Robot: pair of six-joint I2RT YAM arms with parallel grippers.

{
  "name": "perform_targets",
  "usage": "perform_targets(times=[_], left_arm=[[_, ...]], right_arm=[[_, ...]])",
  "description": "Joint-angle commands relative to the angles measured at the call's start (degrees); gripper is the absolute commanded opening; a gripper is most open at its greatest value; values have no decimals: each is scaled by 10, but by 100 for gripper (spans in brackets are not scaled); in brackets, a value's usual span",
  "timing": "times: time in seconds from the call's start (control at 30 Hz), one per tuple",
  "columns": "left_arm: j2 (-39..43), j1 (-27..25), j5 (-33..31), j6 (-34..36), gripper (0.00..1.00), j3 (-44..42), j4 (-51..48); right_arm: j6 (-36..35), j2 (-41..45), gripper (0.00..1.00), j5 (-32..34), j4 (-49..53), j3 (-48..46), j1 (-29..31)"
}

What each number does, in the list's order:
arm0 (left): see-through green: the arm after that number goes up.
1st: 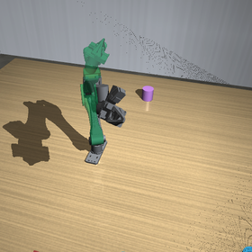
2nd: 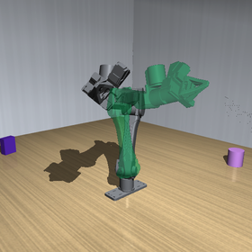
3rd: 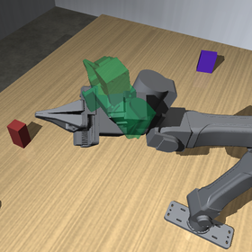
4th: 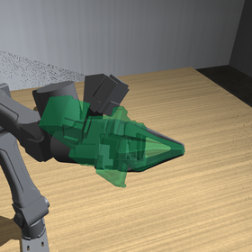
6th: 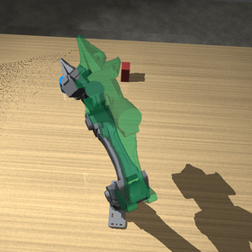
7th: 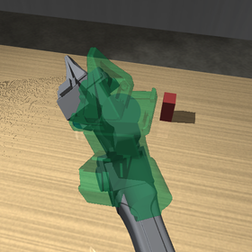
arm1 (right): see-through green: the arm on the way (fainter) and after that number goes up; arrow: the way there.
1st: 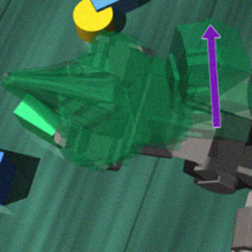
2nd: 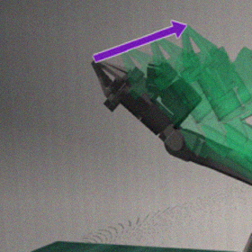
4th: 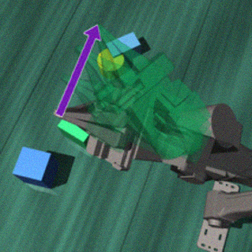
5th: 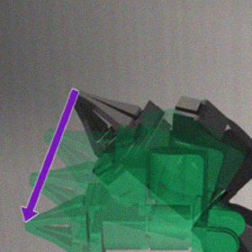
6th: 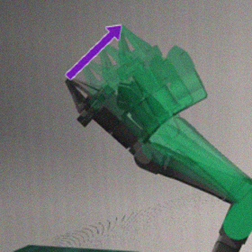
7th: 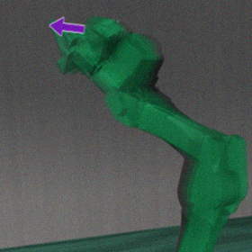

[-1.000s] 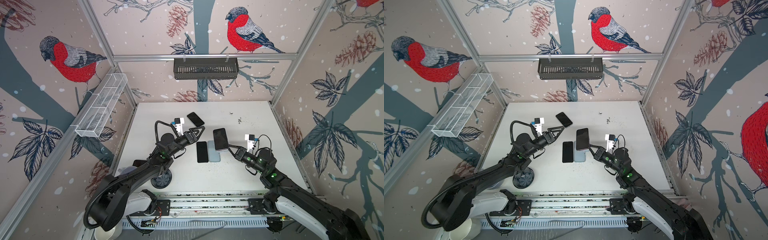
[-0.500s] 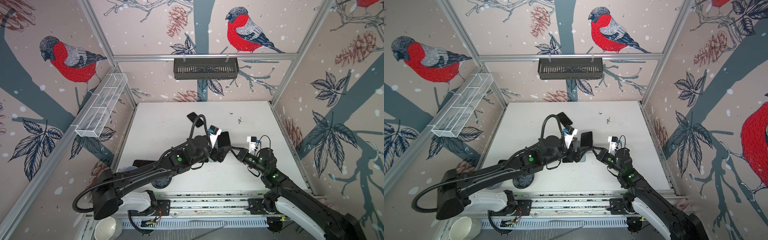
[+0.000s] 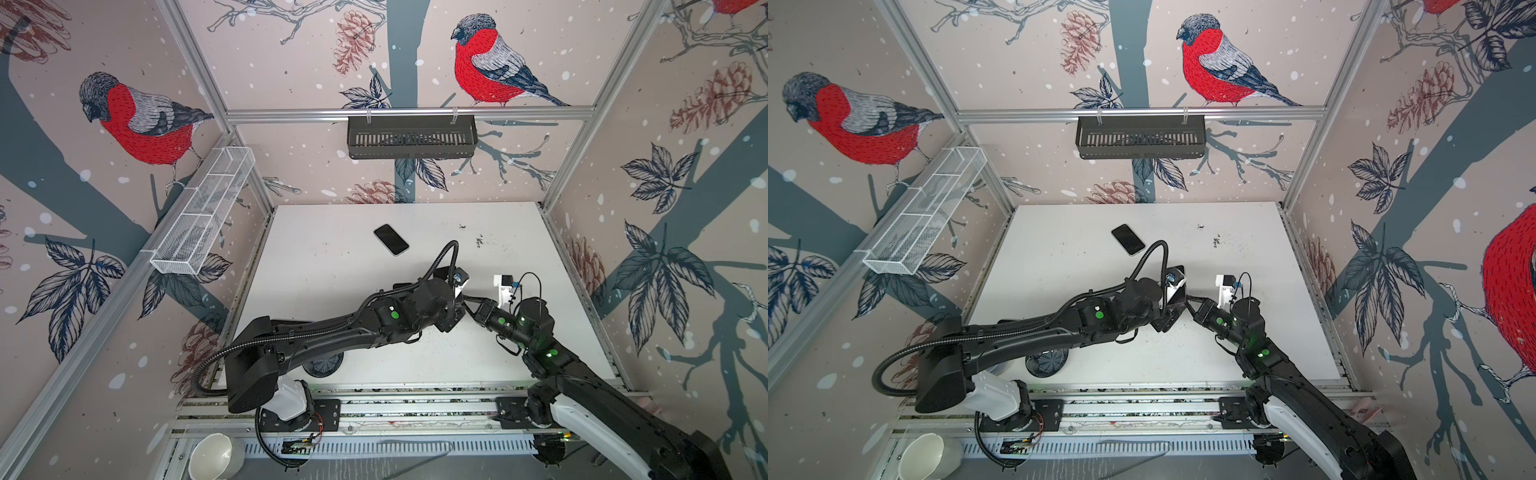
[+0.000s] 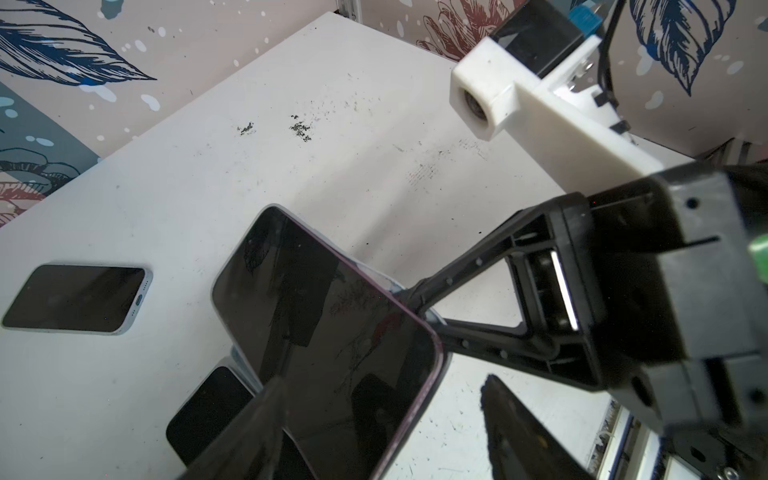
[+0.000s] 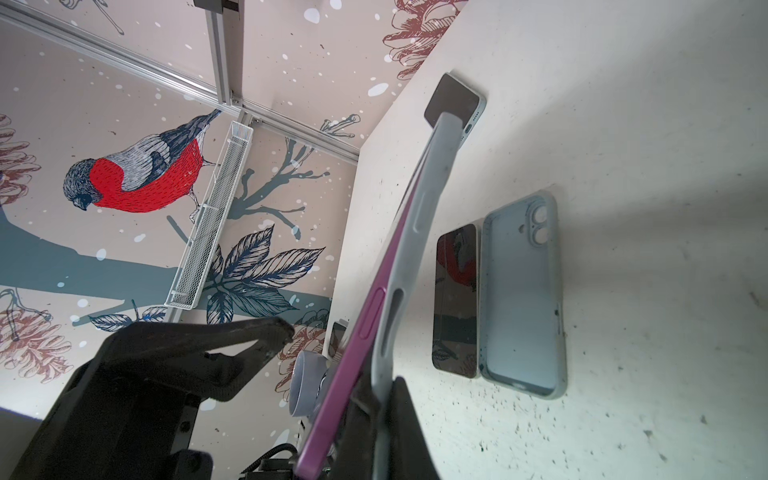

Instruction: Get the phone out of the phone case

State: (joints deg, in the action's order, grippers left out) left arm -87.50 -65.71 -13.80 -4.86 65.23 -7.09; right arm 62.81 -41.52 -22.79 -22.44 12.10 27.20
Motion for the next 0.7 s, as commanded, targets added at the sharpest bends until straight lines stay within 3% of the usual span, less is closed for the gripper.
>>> perform_targets(times=[0.0,0.2,0.33,0.67], left_arm=[[-12,0,-21,18,71,8,-10],[-36,0,-50,26,66,21,-13],[-49,0,-78,31,56,28,-15],[-77,-5,-35,42,10,48,-32]], right_arm=[[-1,5,0,-11,-30,-2,-1],[3,17,0,-15,-30,-8,0],[3,21,0,-23,-29,-10,0],[-1,34,0,-26,-17,-16,0]])
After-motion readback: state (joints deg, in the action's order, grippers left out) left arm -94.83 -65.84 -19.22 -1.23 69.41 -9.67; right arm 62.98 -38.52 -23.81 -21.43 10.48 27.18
